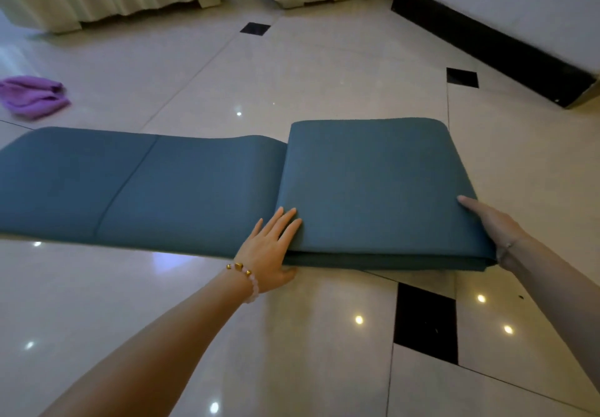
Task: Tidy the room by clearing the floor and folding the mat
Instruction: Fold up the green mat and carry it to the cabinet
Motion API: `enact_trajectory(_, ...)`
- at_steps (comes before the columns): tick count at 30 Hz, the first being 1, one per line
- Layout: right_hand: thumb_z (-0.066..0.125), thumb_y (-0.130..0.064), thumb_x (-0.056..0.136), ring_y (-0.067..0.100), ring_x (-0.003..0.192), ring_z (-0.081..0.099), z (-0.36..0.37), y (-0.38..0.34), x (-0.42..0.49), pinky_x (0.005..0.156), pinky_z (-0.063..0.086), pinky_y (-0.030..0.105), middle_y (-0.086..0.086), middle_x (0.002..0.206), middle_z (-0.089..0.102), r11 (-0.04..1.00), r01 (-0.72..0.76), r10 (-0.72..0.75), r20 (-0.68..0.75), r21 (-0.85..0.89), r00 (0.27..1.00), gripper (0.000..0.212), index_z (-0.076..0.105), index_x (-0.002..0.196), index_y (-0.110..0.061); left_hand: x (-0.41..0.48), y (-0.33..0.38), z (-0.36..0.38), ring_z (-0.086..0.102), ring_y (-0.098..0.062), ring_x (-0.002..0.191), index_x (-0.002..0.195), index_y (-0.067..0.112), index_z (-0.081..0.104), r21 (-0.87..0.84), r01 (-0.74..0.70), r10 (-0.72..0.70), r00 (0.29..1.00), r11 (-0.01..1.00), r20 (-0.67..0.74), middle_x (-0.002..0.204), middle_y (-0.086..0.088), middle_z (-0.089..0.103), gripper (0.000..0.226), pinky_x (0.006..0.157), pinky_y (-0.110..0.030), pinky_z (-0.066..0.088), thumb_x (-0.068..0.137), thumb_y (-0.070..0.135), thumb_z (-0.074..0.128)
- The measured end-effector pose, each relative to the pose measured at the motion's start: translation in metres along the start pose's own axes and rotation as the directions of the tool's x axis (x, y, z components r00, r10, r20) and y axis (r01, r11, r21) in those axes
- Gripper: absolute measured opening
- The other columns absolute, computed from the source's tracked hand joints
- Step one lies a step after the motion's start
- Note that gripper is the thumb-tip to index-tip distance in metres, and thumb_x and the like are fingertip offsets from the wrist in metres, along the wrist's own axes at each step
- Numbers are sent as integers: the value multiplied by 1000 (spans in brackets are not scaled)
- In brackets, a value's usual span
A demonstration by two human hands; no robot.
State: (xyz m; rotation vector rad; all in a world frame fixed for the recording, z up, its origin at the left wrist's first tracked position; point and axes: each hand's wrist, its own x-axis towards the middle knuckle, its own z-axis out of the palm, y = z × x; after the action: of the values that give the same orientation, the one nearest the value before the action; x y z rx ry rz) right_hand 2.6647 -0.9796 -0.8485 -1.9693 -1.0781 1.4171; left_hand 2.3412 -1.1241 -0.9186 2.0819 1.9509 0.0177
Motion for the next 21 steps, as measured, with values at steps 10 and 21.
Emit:
enact_trajectory(10, 45, -32, 97, 8, 115, 54, 120, -148, -150, 92, 46, 29, -7, 124, 58, 688, 715, -677, 463, 122, 572, 31, 57, 124, -24, -35, -38, 11, 17, -13, 144, 149, 22, 17, -399, 299, -337, 941, 867, -29, 153, 5, 28, 81, 118, -38, 3, 84, 55, 54)
enact_trajectory(21, 44, -32, 94, 23, 146, -12, 368, -46, -147, 117, -2, 50, -6, 159, -11, -278, 852, -248, 890, -443, 382, 76, -7, 150, -30, -126, -134, -12, 47, -29, 122, 127, 17, 51, -101, 406, -387, 726, 908, -568, 129, -10, 57, 64, 98, -45, 44, 64, 12, 54)
